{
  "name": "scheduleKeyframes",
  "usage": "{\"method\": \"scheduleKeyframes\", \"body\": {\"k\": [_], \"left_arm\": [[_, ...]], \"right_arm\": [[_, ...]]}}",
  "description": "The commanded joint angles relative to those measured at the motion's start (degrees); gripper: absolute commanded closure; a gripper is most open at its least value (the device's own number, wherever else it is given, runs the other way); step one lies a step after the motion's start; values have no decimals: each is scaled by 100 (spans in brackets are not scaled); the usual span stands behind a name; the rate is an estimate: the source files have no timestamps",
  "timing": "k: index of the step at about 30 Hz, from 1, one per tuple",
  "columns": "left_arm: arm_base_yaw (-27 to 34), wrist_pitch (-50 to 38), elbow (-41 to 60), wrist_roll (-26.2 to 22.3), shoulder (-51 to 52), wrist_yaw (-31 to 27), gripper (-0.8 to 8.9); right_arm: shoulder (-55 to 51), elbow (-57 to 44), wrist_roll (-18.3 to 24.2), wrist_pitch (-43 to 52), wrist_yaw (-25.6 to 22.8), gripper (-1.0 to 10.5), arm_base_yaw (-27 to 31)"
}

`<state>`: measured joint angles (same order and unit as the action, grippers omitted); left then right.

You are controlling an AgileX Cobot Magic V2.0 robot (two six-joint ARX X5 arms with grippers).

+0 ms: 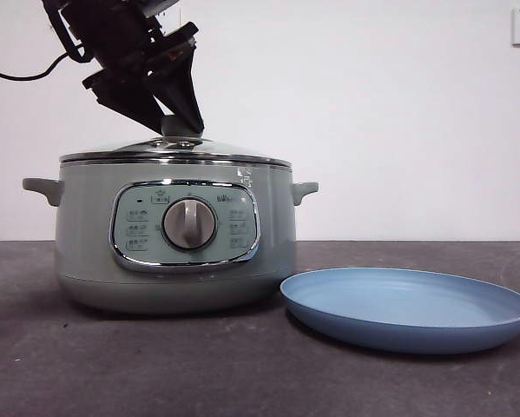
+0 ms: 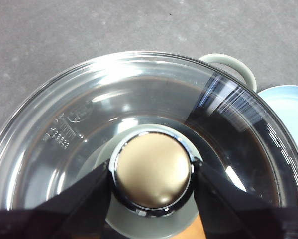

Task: Take the potato out from the steamer,put the potato on the plate,close the lid

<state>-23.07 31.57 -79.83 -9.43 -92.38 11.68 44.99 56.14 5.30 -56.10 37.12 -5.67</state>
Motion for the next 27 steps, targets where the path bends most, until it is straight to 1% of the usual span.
{"method": "scheduleKeyframes", "body": {"k": [1, 5, 10, 16, 19, 21, 24, 27], "left_arm": [[-22, -50, -9, -26, -17, 39, 826], [-4, -127, -11, 31, 101, 42, 826], [22, -275, -13, 70, 433, 39, 826], [79, -127, -13, 199, 1117, 0, 826], [160, 39, -13, 221, 1591, -33, 826], [208, 238, -13, 236, 1958, -173, 826], [293, 566, -13, 236, 2485, -350, 826], [369, 879, -13, 232, 2970, -625, 826]], "right_arm": [[0, 7, -101, 35, 7, 317, -13], [2, 7, -236, 107, 33, 317, -13], [24, 7, -420, 450, 46, 317, -48], [299, 22, -695, 885, 46, 317, -341], [588, 39, -901, 1300, 44, 317, -658], [844, 85, -1119, 1685, 33, 317, -951], [1340, 317, -1327, 2127, -39, 317, -1386], [2013, 782, -1338, 2334, -391, 317, -1840]]}}
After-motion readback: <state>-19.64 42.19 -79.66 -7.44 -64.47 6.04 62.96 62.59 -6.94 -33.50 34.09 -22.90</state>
